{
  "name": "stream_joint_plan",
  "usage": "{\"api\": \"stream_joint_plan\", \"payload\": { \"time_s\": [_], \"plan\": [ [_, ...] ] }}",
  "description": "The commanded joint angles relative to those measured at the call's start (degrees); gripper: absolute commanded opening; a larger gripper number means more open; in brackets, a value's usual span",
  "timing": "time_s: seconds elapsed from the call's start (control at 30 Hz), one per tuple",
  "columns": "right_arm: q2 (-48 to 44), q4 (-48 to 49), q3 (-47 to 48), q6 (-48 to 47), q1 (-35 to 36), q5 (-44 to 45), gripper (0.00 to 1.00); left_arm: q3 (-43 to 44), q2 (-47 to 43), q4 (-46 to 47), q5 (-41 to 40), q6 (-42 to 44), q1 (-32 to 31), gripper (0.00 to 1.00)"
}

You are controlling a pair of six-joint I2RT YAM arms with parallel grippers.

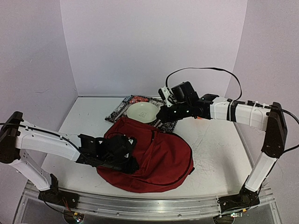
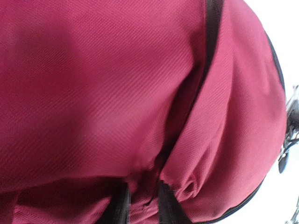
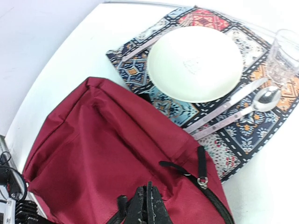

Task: Pack the student bag
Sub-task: Zip the lower front pocket of the student bag, then hold the lower front pocket of the student bag.

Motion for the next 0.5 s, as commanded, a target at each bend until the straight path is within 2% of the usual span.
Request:
{"api": "stream_joint_plan", "payload": {
  "time_s": [0.0,0.17,0.23,0.3,0.47],
  "plan": [
    [0.59,0.99,-0.46,-0.03,0.38,-6.27,0.01,4.73,-0.01,-5.49,-1.63,1.59,-0.41,0.31],
    [1.04,0.57,-2.26,1.33,0.37,-10.64,0.18,11.63,2.85,-6.13,-2.46,3.93,0.24,0.40],
    [1.58,-0.12,-2.53,2.00,0.28,-10.90,0.31,13.62,3.36,-6.18,-3.03,4.52,1.00,0.44],
    [2.53,-0.80,-2.38,3.00,0.26,-10.99,0.39,15.53,3.86,-6.22,-3.31,5.37,2.32,0.47],
    [5.11,-1.36,-0.90,4.37,0.36,-11.92,0.42,19.21,6.59,-6.21,-3.24,8.48,4.64,0.52]
  ]
}}
